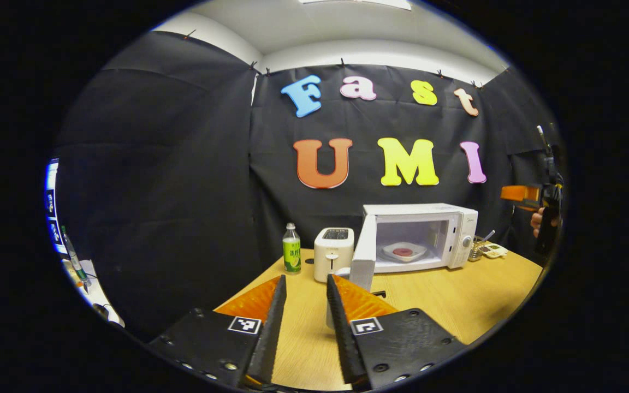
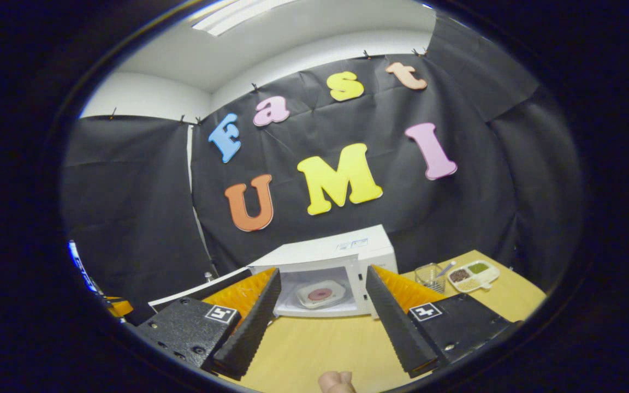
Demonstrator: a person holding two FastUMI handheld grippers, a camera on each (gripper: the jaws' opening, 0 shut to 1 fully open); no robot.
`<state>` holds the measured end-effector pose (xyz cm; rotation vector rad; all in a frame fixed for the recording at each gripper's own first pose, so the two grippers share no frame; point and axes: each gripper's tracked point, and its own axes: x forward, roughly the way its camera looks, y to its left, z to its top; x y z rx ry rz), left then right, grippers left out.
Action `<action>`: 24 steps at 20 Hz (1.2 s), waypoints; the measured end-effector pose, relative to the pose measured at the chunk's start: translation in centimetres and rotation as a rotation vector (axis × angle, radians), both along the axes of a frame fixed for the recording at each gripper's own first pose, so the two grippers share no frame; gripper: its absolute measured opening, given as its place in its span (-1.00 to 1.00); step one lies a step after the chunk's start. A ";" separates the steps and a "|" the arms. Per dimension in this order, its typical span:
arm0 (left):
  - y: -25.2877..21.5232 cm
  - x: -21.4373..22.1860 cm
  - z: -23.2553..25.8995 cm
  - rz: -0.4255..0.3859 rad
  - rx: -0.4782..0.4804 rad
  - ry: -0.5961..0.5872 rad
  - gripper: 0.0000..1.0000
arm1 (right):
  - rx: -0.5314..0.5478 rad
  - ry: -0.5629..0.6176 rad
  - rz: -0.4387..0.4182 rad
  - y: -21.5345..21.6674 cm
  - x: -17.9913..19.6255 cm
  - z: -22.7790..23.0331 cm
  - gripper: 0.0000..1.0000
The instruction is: Open the microwave oven with the left hand, put the food in, and close the microwave oven.
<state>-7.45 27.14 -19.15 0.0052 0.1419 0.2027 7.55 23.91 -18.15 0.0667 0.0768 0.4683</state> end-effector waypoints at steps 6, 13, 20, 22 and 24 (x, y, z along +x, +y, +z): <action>2.4 1.9 -1.3 0.048 -0.005 -0.036 -1.00 | -0.121 -0.104 -0.021 -4.5 -6.6 4.5 0.99; 3.8 7.3 -5.5 -0.011 -0.037 -0.024 -1.00 | -0.134 -0.146 -0.075 -9.7 -14.3 8.7 0.99; 1.7 10.7 -10.5 -0.042 -0.013 0.003 -0.99 | -0.172 -0.196 -0.130 -13.5 -17.9 11.9 0.99; 0.9 10.8 -10.8 -0.063 -0.062 -0.011 -1.00 | -0.186 -0.193 -0.136 -14.0 -17.9 11.9 0.99; -0.1 11.2 -11.1 -0.084 -0.062 -0.010 -1.00 | -0.179 -0.177 -0.132 -14.1 -17.7 11.7 0.99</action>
